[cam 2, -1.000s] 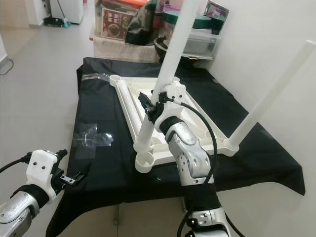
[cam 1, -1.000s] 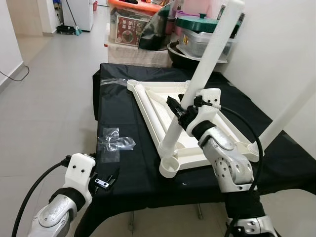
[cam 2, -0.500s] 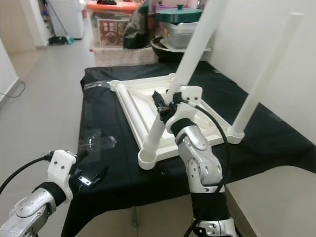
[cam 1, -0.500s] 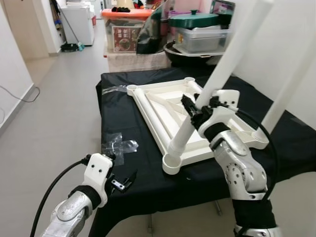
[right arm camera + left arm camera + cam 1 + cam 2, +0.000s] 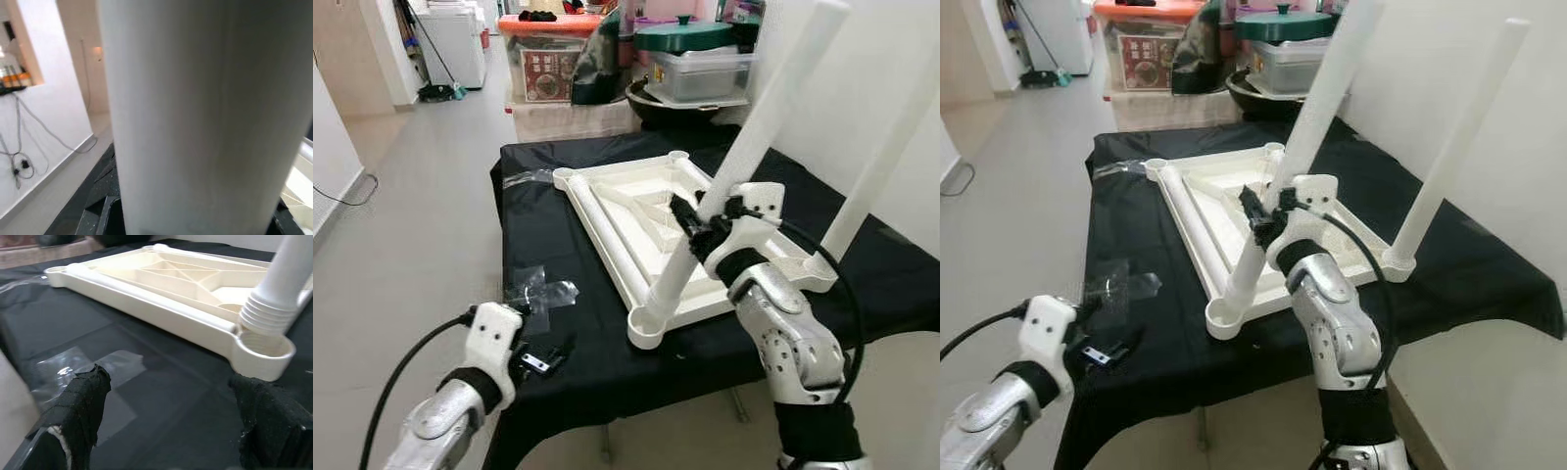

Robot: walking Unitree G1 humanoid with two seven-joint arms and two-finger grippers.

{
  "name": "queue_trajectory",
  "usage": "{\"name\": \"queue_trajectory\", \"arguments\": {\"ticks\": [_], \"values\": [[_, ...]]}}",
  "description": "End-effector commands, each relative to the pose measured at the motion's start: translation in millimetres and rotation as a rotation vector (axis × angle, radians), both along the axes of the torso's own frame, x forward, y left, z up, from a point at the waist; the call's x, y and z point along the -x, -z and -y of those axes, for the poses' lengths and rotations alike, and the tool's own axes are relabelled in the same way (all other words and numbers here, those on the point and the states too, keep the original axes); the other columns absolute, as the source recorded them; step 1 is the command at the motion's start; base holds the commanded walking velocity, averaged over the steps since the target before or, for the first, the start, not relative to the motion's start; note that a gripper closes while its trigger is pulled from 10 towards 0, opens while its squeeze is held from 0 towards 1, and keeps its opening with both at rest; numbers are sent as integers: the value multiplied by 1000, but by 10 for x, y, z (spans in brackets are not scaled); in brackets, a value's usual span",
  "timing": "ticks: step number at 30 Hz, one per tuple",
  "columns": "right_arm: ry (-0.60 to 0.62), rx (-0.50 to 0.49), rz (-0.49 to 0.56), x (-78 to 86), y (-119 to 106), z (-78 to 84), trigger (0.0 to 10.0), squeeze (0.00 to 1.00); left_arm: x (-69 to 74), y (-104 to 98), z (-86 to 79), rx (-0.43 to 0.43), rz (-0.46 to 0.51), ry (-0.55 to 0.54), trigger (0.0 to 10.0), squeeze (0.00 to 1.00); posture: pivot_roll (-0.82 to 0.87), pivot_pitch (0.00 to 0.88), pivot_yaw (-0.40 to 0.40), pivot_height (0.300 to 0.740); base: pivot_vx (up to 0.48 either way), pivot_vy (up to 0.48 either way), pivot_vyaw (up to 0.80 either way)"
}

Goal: Building children table

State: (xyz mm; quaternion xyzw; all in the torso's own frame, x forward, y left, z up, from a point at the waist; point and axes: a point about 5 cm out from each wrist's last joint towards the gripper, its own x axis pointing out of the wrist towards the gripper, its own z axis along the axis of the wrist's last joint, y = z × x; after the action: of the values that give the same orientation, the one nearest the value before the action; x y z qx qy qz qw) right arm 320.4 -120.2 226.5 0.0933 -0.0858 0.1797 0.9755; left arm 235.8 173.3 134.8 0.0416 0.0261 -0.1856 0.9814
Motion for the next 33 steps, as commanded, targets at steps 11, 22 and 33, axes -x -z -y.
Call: {"name": "queue_trajectory", "arguments": {"ticks": [11,22,33], "values": [[-37,2,-15,2,-15,-54,0,0,21,3,11,36,-12,-11,10000,0,122,0,-85,740,0,216,0],[-35,20,-14,2,3,-41,0,0,33,-23,11,33,13,-19,10000,0,129,0,-97,740,0,248,0],[-4,57,17,-76,-78,67,0,0,28,-33,50,29,26,-10,10000,0,124,0,-103,740,0,0,0]]}}
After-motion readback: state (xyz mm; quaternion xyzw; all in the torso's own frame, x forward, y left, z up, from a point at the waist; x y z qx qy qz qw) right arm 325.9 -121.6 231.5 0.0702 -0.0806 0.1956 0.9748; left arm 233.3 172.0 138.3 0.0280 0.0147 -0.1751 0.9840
